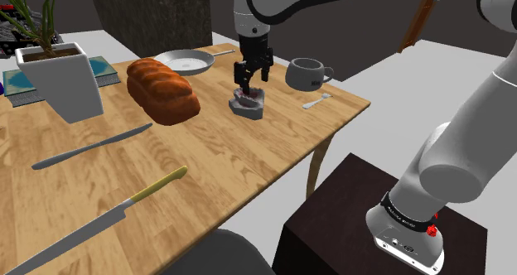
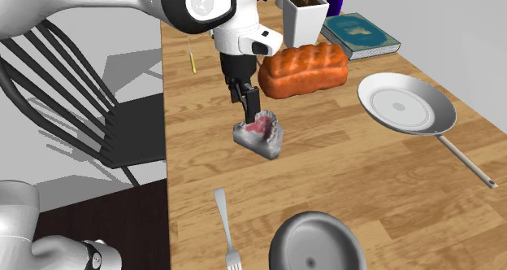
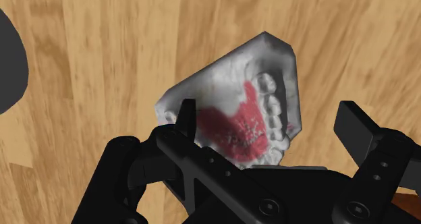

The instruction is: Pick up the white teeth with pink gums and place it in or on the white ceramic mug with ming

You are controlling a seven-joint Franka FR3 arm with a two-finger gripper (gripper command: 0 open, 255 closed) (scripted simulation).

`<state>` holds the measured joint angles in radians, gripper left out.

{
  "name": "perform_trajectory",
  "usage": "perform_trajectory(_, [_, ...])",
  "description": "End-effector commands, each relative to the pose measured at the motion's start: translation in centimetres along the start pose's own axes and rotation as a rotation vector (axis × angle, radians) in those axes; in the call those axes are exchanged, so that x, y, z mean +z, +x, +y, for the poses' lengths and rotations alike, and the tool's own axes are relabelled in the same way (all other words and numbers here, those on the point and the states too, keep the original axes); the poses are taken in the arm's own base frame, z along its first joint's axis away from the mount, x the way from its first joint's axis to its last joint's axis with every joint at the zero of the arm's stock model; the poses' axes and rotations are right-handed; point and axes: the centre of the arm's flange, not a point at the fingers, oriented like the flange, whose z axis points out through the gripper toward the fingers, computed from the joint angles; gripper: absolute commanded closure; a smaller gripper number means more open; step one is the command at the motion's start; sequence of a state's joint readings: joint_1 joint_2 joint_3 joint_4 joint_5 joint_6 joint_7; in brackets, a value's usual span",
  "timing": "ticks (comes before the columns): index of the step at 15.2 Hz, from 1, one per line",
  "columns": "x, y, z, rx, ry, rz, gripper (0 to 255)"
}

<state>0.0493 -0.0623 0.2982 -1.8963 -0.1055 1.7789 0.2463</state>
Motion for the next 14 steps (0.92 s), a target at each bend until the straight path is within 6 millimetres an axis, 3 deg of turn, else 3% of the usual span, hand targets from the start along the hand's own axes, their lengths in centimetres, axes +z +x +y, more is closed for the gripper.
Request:
perform_trajectory(1, [-0.1,2.4,-1.5,0.006,-0.015,0.011,0])
perform_trajectory(3, [-0.2,4.1,-2.5,0.010,-0.027,0.019,0])
perform_trajectory(10, [3.5,4.2,-2.4,0.010,-0.027,0.019,0])
perform_trajectory(14, [3.8,4.2,-2.4,0.010,-0.027,0.019,0])
